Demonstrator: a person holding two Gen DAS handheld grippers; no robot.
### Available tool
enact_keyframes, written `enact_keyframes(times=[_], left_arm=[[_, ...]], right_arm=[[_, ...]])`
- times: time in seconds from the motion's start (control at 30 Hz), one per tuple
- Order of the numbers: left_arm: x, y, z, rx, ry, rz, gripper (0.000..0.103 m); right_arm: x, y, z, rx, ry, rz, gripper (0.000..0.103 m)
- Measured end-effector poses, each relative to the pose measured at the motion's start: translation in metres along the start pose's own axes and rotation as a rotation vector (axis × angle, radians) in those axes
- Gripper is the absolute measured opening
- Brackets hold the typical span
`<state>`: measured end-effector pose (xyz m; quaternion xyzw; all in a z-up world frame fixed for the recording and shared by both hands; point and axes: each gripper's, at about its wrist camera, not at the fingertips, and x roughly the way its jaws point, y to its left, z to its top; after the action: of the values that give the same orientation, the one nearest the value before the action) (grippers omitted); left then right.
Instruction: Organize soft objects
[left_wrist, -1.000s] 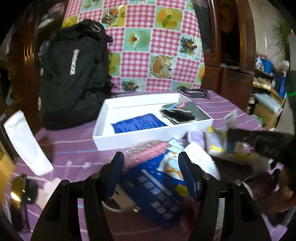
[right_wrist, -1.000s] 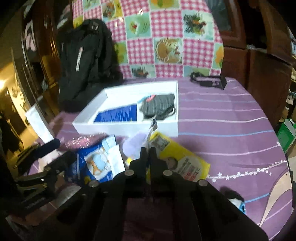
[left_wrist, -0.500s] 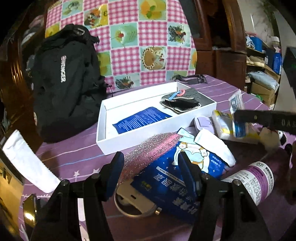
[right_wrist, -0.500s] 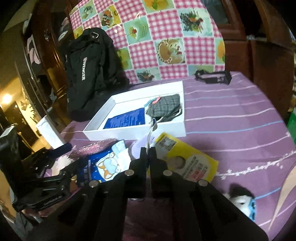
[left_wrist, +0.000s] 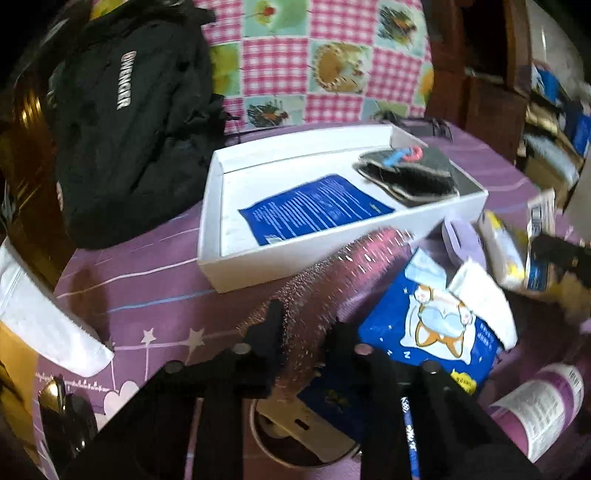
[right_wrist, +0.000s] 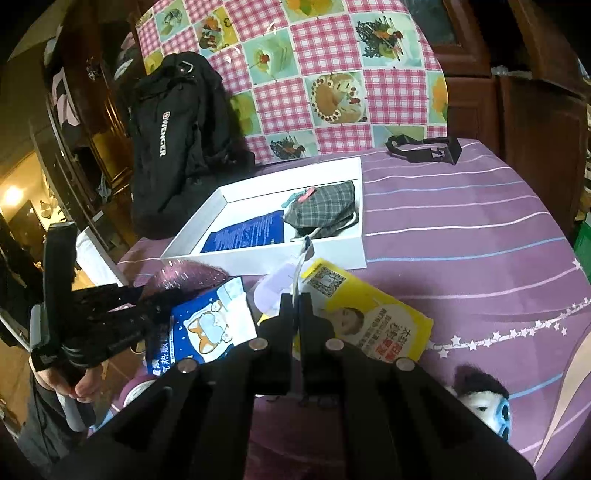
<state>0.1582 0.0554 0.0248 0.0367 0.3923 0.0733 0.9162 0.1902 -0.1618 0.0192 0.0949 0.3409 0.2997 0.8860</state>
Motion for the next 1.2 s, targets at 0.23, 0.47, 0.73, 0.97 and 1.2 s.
enact_keyframes(times=[0.23,0.47,0.73,0.97,1.2], left_arm=[[-0.039,-0.002,0.013,-0.031,-0.152,-0.014,0.014],[-0.067,-0.011,0.031,-0.038,-0.223,-0.08,0.014],[-0.059,-0.007,0.072,-0.141,-0.234,-0.123,0.014],[-0.046,0.02,0.106,-0.332,-0.198,-0.211,0.014],[0.002,0.04,0.11,-0.44,-0.088,-0.255,0.014]], right_arm=[[-0.005,0.008,0.001,-0.019,-0.01,0.006,0.004],[-0.025,0.027,0.014,-0.054,-0.059,0.015,0.004],[-0.013,0.057,0.063,-0.067,-0.06,0.007,0.004],[-0.005,0.051,0.112,0.056,-0.104,0.065,0.004],[0.032,0.032,0.126,0.208,-0.049,0.083,0.004]])
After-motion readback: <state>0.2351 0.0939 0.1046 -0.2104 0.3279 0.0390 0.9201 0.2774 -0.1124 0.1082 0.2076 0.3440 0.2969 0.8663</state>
